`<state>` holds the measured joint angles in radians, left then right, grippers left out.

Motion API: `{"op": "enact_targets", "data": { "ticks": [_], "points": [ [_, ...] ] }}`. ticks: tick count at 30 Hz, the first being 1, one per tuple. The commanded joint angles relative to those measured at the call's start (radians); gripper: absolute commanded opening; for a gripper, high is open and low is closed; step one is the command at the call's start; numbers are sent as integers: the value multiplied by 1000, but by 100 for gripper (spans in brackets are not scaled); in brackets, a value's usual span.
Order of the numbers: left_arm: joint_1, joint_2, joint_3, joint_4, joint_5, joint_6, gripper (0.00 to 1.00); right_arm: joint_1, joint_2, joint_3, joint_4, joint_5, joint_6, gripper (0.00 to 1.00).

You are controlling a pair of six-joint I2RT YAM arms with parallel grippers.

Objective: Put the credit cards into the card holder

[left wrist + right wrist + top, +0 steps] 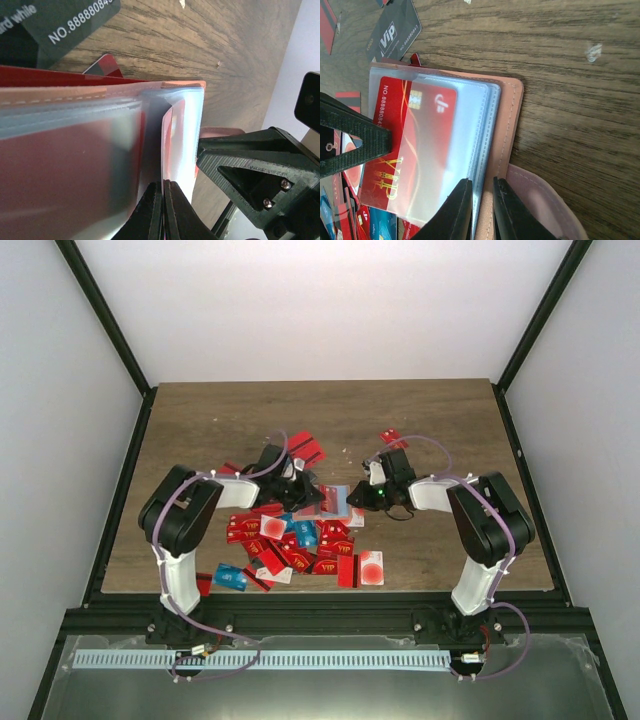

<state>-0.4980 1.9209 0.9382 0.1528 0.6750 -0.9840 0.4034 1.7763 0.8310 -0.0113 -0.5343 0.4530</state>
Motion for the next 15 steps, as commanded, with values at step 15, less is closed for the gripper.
{"op": "enact_targets", "data": {
  "ticks": [15],
  "points": [
    [-42,90,74,-31,-30,32,4,8,17,-18,-64,-18,-13,14]
  ]
}}
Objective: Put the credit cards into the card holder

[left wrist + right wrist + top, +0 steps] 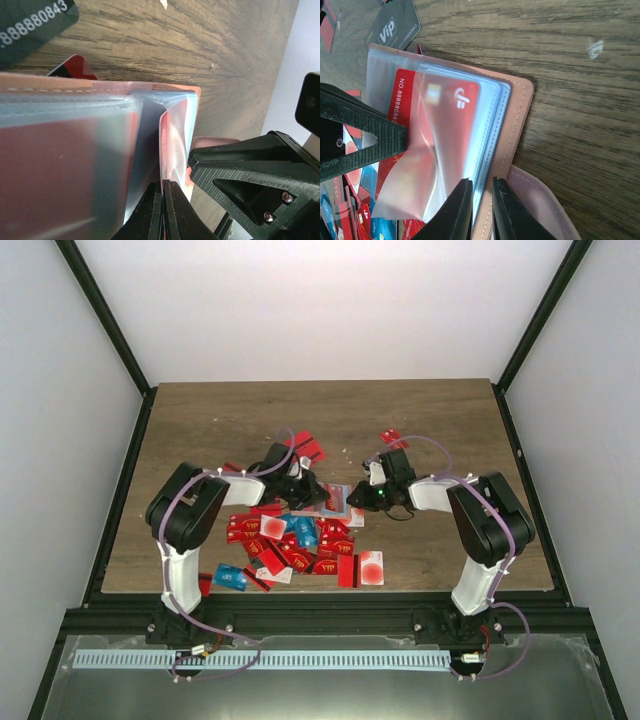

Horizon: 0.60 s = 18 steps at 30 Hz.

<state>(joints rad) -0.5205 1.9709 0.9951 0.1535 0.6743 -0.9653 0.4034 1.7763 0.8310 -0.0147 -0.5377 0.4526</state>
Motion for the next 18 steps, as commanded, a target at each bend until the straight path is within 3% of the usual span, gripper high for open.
{"op": "enact_targets", "data": {
  "ticks": [1,18],
  "points": [
    [-21,43,21,-34,-27,15,4,8,17,-18,-61,-15,-13,14],
    [-33,41,93,-278,-36,203,5,8,7,-4,-75,1,-23,14]
  ]
}}
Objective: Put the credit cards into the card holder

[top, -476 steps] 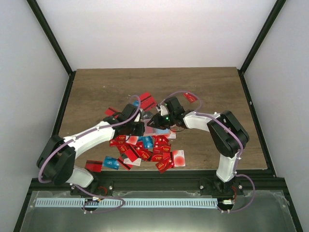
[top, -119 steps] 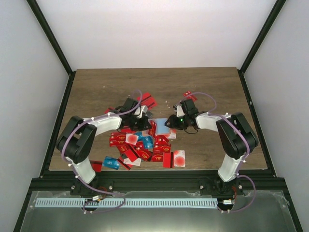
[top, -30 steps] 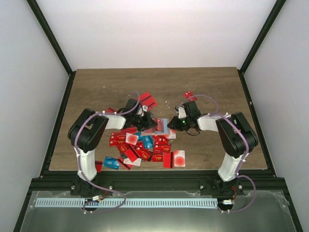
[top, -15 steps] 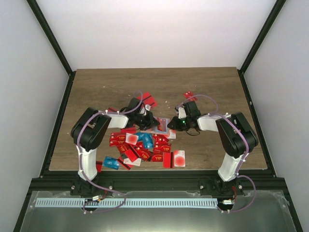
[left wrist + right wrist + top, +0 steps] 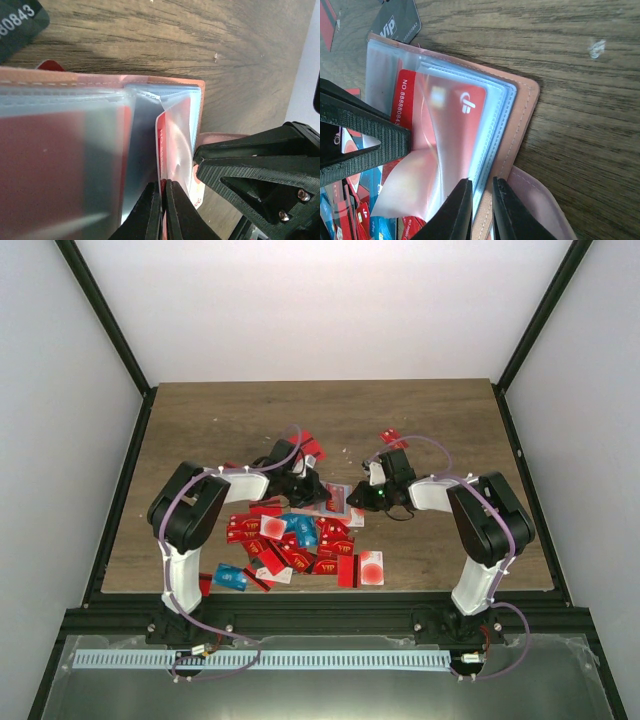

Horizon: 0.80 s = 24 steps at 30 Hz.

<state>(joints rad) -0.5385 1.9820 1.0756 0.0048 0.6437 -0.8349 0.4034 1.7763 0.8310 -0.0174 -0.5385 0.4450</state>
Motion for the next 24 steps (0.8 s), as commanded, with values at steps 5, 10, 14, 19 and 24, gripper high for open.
{"op": "enact_targets", "data": {
  "ticks": [5,10,14,19,24],
  "points": [
    [-14,48,34,-152,49,102,5,9,11,13,-82,12,-17,14],
    [-13,76,60,-170,70,123,5,8,20,34,-91,18,-20,14],
    [-14,87,73,-170,78,126,7,8,24,42,-90,18,-17,14],
    [-14,100,102,-232,76,182,11,8,28,62,-98,30,-19,14],
    [-15,95,107,-216,87,177,18,8,32,84,-111,32,-28,14]
  ]
}}
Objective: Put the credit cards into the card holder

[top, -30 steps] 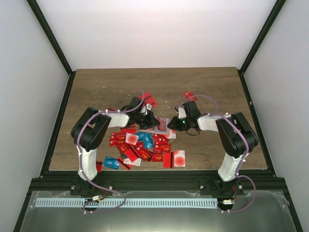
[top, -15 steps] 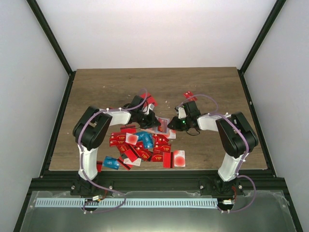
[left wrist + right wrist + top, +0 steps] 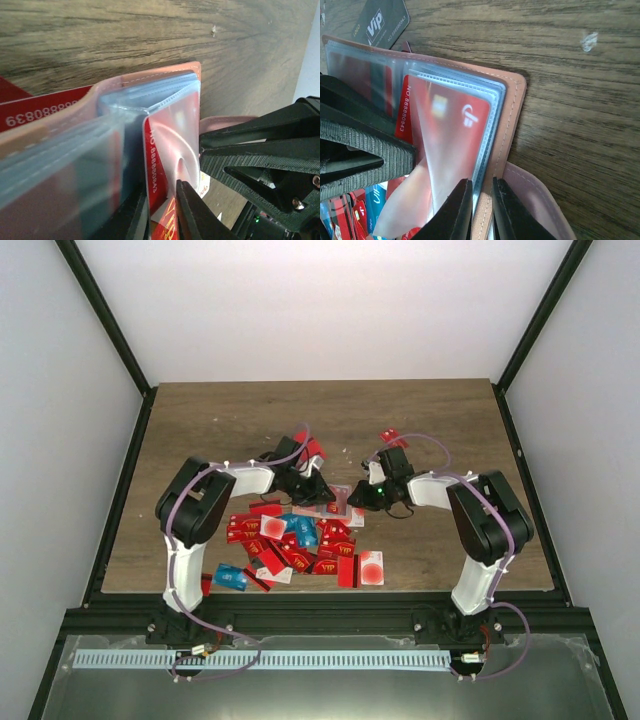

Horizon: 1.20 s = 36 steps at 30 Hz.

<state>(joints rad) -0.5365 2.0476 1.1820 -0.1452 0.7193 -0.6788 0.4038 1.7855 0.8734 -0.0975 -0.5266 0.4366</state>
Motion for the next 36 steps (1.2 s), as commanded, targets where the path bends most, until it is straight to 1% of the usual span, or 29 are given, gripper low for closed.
{"op": "enact_targets", "data": {
  "ticks": [1,3,5,8,12,18,22,23,27,29,31,36],
  "points": [
    [-17,17,-1,-73,-2,25,20,7,18,43,-37,30,-22,14],
    [-17,-16,-2,-107,-57,40,24,7,7,43,-48,45,-25,14],
    [-17,-50,-7,-131,-95,51,31,8,-7,41,-54,49,-25,14],
    [-17,-97,-26,-139,-110,51,40,6,-29,38,-60,53,-24,15],
    [-16,-137,-35,-178,-139,75,48,5,-57,35,-65,59,-20,17],
    [-17,-168,-22,-247,-186,125,57,3,-89,33,-81,60,-19,18],
    [-17,-193,3,-296,-240,163,60,2,-111,26,-75,39,-10,18],
    [-19,-201,3,-297,-251,168,59,1,-115,20,-68,25,-5,19],
    [-23,-205,7,-284,-280,177,32,1,-116,-3,-20,-25,37,22],
    [-28,-194,12,-277,-291,177,23,1,-110,-14,6,-37,62,24],
    [-32,-180,19,-275,-301,181,18,-2,-101,-22,27,-45,80,25],
    [-40,-137,44,-265,-303,189,13,-13,-84,-22,48,-42,105,29]
  ]
}}
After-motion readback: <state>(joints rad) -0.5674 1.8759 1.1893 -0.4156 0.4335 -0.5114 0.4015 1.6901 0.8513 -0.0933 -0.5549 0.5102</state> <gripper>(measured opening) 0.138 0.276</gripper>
